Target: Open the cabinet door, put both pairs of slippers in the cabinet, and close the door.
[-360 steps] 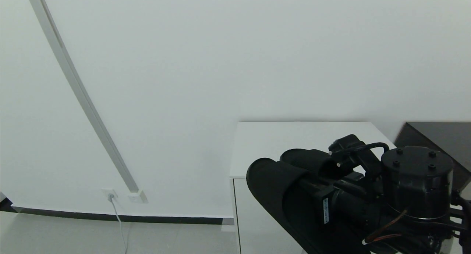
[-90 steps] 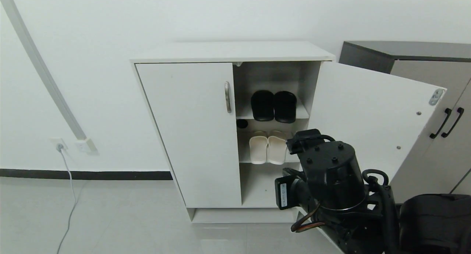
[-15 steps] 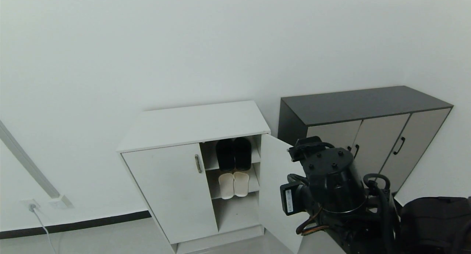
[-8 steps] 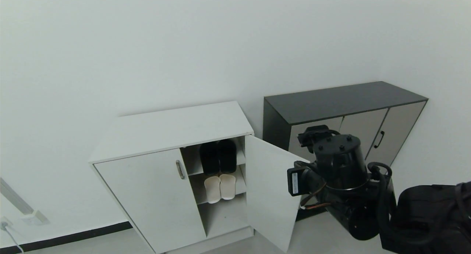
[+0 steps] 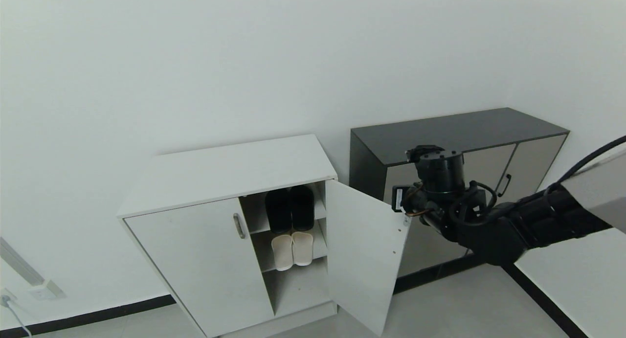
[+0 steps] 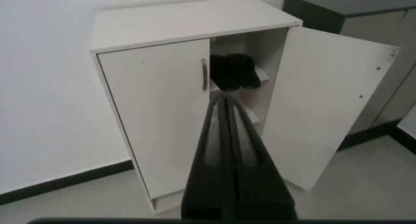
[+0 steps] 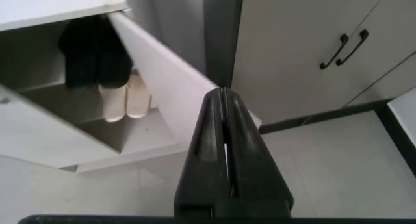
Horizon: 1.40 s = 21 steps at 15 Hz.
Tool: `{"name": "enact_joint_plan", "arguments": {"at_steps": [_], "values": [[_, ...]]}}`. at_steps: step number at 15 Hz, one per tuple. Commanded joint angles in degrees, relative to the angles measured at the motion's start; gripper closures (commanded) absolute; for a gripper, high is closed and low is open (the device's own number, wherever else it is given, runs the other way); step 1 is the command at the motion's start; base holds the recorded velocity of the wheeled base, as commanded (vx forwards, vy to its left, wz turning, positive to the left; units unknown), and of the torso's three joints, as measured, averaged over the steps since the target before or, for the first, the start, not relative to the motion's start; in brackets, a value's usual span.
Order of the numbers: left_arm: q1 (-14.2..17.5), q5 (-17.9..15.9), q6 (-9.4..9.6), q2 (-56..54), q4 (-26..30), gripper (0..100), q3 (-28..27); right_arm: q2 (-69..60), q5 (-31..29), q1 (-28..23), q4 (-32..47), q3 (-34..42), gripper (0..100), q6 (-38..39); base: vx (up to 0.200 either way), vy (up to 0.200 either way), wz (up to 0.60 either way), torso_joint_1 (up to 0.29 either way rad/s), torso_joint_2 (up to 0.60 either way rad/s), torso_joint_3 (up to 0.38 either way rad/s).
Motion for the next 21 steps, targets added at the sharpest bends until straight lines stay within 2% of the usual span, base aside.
{"name": "enact_joint_plan", "arguments": {"at_steps": [1, 7, 21], "values": [[0.0, 0.0, 0.0, 0.1, 0.0, 100, 0.0, 5.9, 1.3, -2.5, 0.0, -3.5, 100, 0.3, 0.0, 0.0, 0.0, 0.0, 0.0, 0.0], [0.0, 0.0, -0.09, 0.1, 0.0, 100, 0.0, 11.1, 3.8, -5.5, 0.0, -6.8, 100, 1.8, 0.0, 0.0, 0.0, 0.0, 0.0, 0.0], [0.0, -0.1, -0.09, 0.1, 0.0, 100, 0.0, 14.5, 4.1, -5.7, 0.0, -7.8, 100, 1.9, 0.0, 0.0, 0.0, 0.0, 0.0, 0.0]]}}
